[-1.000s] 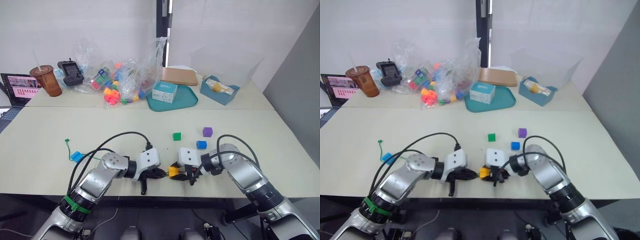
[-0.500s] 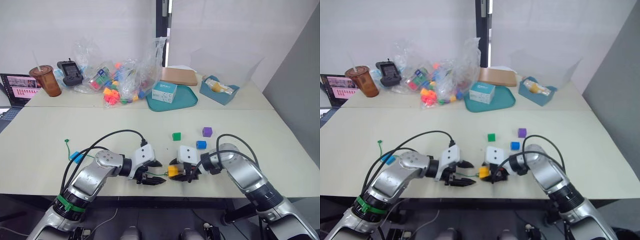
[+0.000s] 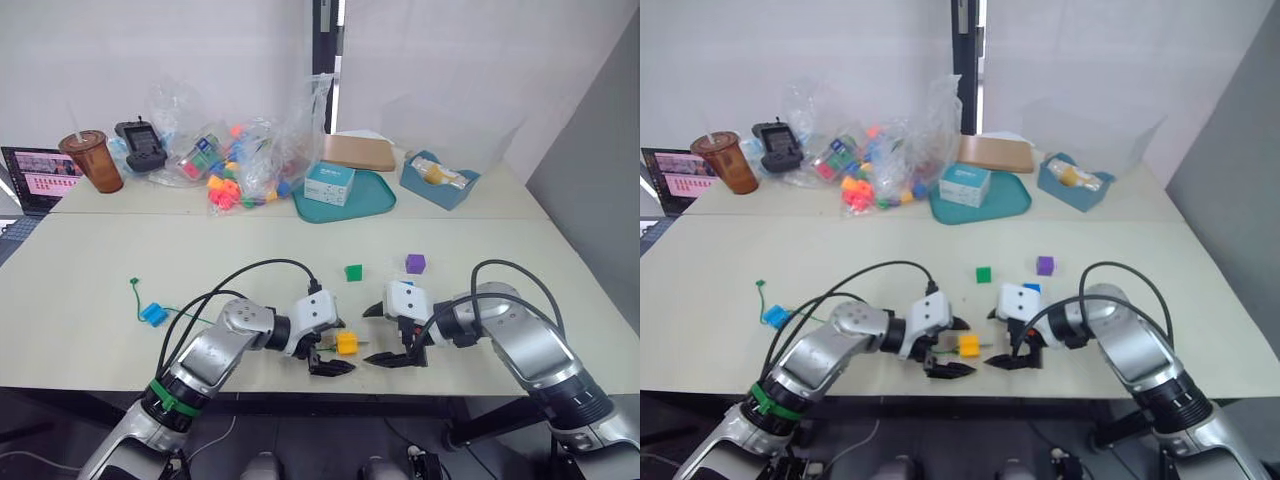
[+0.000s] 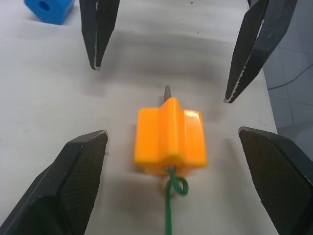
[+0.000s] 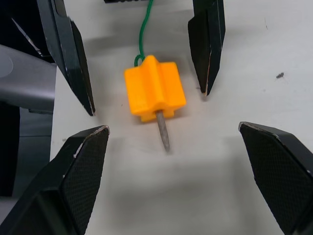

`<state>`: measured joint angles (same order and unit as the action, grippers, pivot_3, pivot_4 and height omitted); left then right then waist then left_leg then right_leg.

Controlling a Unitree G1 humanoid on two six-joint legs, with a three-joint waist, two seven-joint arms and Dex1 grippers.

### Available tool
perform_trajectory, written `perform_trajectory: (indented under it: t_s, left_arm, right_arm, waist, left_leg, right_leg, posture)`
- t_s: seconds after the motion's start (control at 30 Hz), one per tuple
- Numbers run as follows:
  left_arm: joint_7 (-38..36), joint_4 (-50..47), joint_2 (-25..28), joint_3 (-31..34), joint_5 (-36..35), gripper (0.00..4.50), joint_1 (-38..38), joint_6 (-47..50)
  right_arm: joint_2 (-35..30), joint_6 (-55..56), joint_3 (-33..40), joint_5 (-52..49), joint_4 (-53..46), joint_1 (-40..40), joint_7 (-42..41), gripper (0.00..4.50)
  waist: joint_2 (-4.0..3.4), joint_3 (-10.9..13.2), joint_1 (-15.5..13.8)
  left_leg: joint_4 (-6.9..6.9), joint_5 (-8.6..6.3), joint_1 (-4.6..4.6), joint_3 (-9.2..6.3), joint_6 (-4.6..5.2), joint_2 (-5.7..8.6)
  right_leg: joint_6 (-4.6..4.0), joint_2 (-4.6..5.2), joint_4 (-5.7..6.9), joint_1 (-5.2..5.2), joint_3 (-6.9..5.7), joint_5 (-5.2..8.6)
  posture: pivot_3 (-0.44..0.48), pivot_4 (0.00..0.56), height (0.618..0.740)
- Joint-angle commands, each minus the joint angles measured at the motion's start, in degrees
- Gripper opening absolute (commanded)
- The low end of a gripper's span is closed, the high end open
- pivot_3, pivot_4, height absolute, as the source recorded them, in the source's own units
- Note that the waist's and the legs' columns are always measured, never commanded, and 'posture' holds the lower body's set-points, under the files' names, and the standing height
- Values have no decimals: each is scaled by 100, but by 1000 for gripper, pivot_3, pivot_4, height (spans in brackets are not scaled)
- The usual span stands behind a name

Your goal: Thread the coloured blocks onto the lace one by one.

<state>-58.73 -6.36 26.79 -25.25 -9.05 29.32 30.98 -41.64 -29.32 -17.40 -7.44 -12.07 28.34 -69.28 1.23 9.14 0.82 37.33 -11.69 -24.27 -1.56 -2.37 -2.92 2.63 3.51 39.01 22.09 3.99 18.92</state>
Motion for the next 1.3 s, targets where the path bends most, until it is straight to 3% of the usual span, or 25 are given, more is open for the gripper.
perform_trajectory:
  t_s: [0.03,0.33,0.37,0.77,1.0,1.3]
  left_arm:
    - [-27,91,-34,-124,141,4500,79,-215]
    - [-87,198,-68,-161,242,1719,110,-312]
    - [-93,206,-68,-159,257,1398,112,-316]
    - [-122,222,-52,-93,263,1384,129,-302]
    - [-186,180,112,26,217,1384,92,-284]
    - [-896,-232,1316,1023,-496,1384,-594,-354]
  right_arm:
    - [-66,216,78,-4,-124,35,35,4463]
    - [-45,561,-201,225,119,68,38,4500]
    - [-39,605,-232,251,152,79,33,3930]
    - [58,843,-404,385,294,88,32,7]
    - [38,866,-376,389,290,79,20,0]
    - [5,740,-291,299,138,117,-28,0]
  waist:
    - [0,0,-1]
    - [0,0,-11]
    - [0,0,-11]
    - [0,0,-10]
    - [0,0,-10]
    - [-1,0,41]
  left_leg:
    - [-1,0,1,0,0,0]
    - [0,0,-1,1,0,0]
    - [0,0,0,1,0,0]
    - [0,0,0,1,0,0]
    - [0,0,0,0,0,0]
    - [-5,0,4,0,0,-4]
  right_leg:
    - [0,0,0,0,0,0]
    - [0,0,-1,-1,0,0]
    - [0,0,-1,-1,0,0]
    - [0,0,-1,-1,0,0]
    - [0,0,-1,-1,0,0]
    - [0,-3,1,2,0,0]
  posture:
    - [0,150,740]
    - [0,150,740]
    - [0,150,740]
    - [0,150,740]
    - [0,150,740]
    - [0,150,740]
